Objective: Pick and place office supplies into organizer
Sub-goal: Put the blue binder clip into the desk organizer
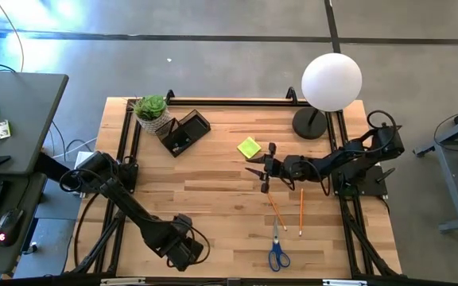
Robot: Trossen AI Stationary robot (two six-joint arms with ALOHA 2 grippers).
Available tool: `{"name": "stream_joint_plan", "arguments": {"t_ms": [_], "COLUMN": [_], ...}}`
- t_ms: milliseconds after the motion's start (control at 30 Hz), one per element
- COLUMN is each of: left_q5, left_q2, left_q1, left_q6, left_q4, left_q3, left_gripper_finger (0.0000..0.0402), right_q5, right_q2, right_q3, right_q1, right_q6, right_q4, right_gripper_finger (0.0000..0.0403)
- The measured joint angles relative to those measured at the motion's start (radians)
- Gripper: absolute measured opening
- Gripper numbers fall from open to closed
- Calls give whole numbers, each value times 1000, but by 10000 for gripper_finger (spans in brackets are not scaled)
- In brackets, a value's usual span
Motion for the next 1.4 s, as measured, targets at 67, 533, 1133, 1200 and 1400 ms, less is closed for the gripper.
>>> {"name": "stream_joint_plan", "arguments": {"t_ms": [67, 533, 1133, 1200, 1400], "left_q5": [0, 33, 59, 50, 26], "left_q2": [0, 41, 64, 64, 64], "left_q1": [0, -1, 0, 0, 18], "left_q6": [2, 1, 49, 87, 152], "left_q4": [9, 10, 0, -6, -37], "left_q3": [0, 0, 0, 0, 0], "left_gripper_finger": [143, 115, 115, 115, 115], "right_q5": [0, -7, -8, -8, -8], "right_q2": [0, 0, 0, 0, 0], "right_q3": [0, 0, 0, 0, 0], "right_q1": [0, 0, 0, 0, 0], "right_q6": [0, 8, 11, 11, 16], "right_q4": [-2, -22, -27, -27, -28], "right_gripper_finger": [117, 117, 117, 117, 117]}}
